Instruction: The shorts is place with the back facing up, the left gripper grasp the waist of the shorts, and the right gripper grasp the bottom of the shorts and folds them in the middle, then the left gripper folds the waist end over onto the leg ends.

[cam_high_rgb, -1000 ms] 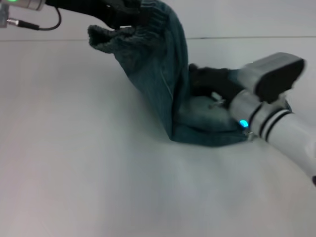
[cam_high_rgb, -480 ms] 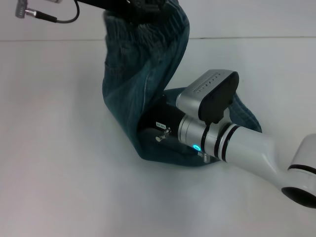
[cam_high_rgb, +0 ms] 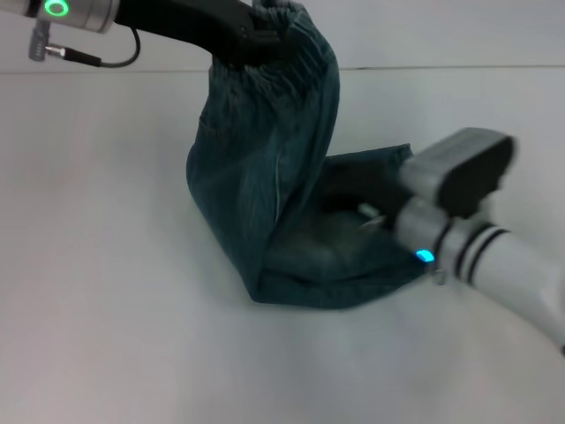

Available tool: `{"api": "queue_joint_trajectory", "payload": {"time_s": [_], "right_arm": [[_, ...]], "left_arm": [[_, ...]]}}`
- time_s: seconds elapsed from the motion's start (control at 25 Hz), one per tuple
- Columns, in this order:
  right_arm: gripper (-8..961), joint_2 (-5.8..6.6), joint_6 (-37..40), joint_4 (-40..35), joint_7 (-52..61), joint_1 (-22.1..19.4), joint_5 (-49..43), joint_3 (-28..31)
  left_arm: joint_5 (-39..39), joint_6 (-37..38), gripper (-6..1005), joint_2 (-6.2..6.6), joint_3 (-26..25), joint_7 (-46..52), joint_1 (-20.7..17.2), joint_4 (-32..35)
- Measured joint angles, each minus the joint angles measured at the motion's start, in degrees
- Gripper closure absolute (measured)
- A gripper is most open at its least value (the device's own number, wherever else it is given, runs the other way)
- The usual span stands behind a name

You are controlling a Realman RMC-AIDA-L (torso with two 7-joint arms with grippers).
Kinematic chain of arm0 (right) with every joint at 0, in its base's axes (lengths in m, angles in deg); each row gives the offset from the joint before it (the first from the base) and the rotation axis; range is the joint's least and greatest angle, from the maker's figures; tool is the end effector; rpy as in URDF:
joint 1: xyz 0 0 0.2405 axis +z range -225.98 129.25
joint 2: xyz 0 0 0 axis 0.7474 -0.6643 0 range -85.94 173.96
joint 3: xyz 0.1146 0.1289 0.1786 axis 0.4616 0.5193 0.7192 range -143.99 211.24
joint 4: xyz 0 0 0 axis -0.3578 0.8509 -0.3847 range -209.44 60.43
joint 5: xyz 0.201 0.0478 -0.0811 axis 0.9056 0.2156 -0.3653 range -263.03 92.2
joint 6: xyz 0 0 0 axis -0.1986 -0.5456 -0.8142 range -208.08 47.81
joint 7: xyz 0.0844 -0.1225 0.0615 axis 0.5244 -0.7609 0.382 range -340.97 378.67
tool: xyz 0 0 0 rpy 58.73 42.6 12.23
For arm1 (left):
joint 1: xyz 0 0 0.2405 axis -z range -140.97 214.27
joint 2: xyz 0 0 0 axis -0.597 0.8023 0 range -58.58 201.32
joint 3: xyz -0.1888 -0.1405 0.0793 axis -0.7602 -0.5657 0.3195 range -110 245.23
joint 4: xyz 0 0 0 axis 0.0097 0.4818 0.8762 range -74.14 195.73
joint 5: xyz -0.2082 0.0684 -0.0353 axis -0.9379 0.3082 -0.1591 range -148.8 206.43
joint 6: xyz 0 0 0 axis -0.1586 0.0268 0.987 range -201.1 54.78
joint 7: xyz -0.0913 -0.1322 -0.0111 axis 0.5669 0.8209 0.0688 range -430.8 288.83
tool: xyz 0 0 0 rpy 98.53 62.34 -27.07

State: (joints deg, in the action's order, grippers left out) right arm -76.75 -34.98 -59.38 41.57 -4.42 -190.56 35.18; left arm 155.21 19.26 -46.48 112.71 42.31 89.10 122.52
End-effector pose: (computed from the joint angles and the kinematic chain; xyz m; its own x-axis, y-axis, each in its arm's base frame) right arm 0.2289 0.3779 -0.1455 0.7145 -0.3094 -0.6275 -0.6652 -0.5786 -0.4720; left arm -0.0835 0.4262 0.0465 0.9205 0.2555 0.2958 0.3182 -0.9293 -0.1875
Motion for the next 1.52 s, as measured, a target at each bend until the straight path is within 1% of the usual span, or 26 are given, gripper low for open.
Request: {"api": "queue_joint_trajectory", "payload": {"time_s": [0.12,0.24,0.28,0.32,0.4,0.48,0.56,0.68,0.72,0.88,1.04,1.08,1.12,1.16,1.28,1.36,1.4,1.48,1.52], "right_arm": [[952,0.5,5.1,-4.9,0.7,-4.4,0.2,4.5],[951,0.86,11.7,-9.7,3.6,-7.5,0.2,10.0],[951,0.88,13.2,-10.9,4.5,-8.1,0.3,11.2],[951,0.91,15.1,-11.9,5.6,-8.7,0.5,12.5],[950,0.96,18.5,-12.9,6.8,-9.8,1.7,14.5],[950,0.98,20.6,-13.0,7.0,-10.5,3.2,14.9],[950,0.98,22.1,-13.0,7.0,-11.3,4.5,15.0],[949,0.97,22.5,-12.8,7.1,-11.7,4.7,15.0],[949,0.97,22.6,-12.9,7.7,-12.0,4.8,15.0],[948,0.96,22.6,-13.0,8.7,-12.0,4.8,14.7],[947,0.96,23.0,-13.6,10.7,-12.3,4.4,14.1],[947,1.04,24.4,-15.1,13.3,-12.6,4.1,11.9],[947,1.04,24.4,-15.1,13.3,-12.6,4.1,11.9],[947,1.07,25.2,-16.3,15.0,-12.8,4.0,10.3],[946,1.13,27.5,-21.9,23.0,-13.6,4.0,3.8],[859,1.18,29.5,-26.7,30.8,-14.6,4.0,-1.5],[816,1.23,30.7,-29.2,34.5,-15.2,4.0,-4.5],[729,1.5,35.0,-34.9,41.2,-16.6,2.9,-11.0],[707,1.78,37.7,-37.6,44.2,-17.4,2.0,-13.8]], "left_arm": [[0.0,-0.9,918,-1.68,0.5,-0.8,-0.4,-0.1],[0.0,-2.2,914,-3.59,1.9,-2.0,-0.8,-0.7],[0.1,-3.2,912,-4.54,3.0,-2.6,-1.0,-0.9],[0.1,-4.3,910,-5.21,4.2,-3.0,-1.2,-1.1],[0.2,-7.0,906,-6.02,8.3,-3.5,-1.9,-1.7],[0.1,-10.1,902,-6.09,13.8,-3.3,-2.4,-3.5],[0.0,-13.0,898,-6.29,16.8,-2.6,-2.7,-5.4],[-1.1,-17.0,892,-6.58,19.6,-2.5,-3.3,-7.6],[-1.7,-17.8,851,-6.57,20.5,-2.5,-3.5,-8.2],[-5.1,-19.5,688,-6.42,21.1,-3.0,-5.0,-9.0],[-9.7,-19.6,619,-6.19,20.8,-3.4,-7.8,-7.8],[-10.8,-19.5,602,-6.13,20.6,-3.5,-8.8,-7.3],[-11.9,-19.3,585,-6.13,20.4,-3.8,-10.1,-6.6],[-13.1,-19.0,568,-6.12,20.3,-4.1,-11.6,-5.8],[-16.3,-17.5,516,-5.97,18.8,-4.9,-16.6,-4.0],[-17.4,-16.2,482,-5.91,16.7,-5.4,-19.3,-3.3],[-17.9,-14.8,395,-5.91,14.8,-6.1,-21.0,-3.2],[-18.4,-13.0,222,-5.9,11.8,-7.1,-22.9,-3.4],[-18.6,-11.7,187,-5.89,10.1,-7.8,-23.9,-3.8]]}}
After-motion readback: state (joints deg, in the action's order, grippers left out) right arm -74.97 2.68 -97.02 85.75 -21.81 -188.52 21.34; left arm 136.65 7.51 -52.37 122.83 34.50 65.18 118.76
